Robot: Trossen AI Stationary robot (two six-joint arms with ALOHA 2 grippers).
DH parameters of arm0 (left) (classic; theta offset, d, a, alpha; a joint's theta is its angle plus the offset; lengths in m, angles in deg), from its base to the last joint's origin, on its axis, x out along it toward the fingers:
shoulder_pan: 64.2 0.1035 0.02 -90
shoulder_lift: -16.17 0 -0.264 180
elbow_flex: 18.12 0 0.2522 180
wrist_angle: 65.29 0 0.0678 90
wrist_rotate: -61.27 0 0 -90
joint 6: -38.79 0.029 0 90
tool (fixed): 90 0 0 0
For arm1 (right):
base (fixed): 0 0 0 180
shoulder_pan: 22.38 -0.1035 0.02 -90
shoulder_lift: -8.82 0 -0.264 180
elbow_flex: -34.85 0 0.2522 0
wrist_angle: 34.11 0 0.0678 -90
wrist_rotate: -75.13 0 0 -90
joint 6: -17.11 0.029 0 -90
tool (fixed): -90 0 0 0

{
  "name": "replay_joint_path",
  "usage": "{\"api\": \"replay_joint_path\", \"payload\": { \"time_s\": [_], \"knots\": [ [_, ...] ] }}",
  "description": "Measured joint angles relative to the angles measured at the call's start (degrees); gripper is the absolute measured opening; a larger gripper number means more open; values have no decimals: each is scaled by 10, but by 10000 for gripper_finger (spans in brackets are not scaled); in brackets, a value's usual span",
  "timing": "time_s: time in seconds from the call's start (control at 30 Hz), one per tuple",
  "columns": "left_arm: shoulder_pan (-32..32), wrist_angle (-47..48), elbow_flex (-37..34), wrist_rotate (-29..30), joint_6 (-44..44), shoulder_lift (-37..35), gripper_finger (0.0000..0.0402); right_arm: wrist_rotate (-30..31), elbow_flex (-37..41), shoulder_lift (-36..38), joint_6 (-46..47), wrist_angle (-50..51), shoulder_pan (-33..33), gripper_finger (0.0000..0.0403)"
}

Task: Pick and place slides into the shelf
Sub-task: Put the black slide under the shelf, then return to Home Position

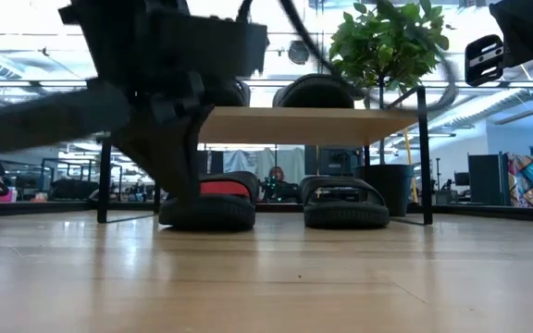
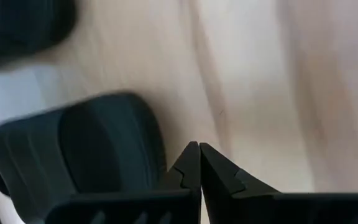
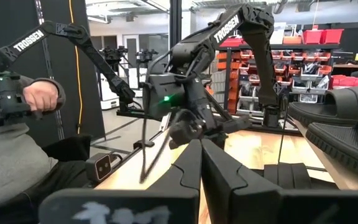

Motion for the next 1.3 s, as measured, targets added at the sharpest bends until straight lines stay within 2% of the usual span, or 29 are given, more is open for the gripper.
{"api": "replay_joint_path", "payload": {
  "time_s": [0.63,0.9,1.07,1.3],
  "knots": [
    [58,-3,-49,13,18,0,0,0,0,0,0,5,0,0],
    [36,-11,-49,-44,107,-17,0,0,0,0,0,12,0,0],
    [2,-3,-49,-60,198,-82,0,0,0,0,-18,31,0,0],
    [-7,-36,-49,-60,224,-271,0,0,0,-5,-36,26,1,0]
  ]
}}
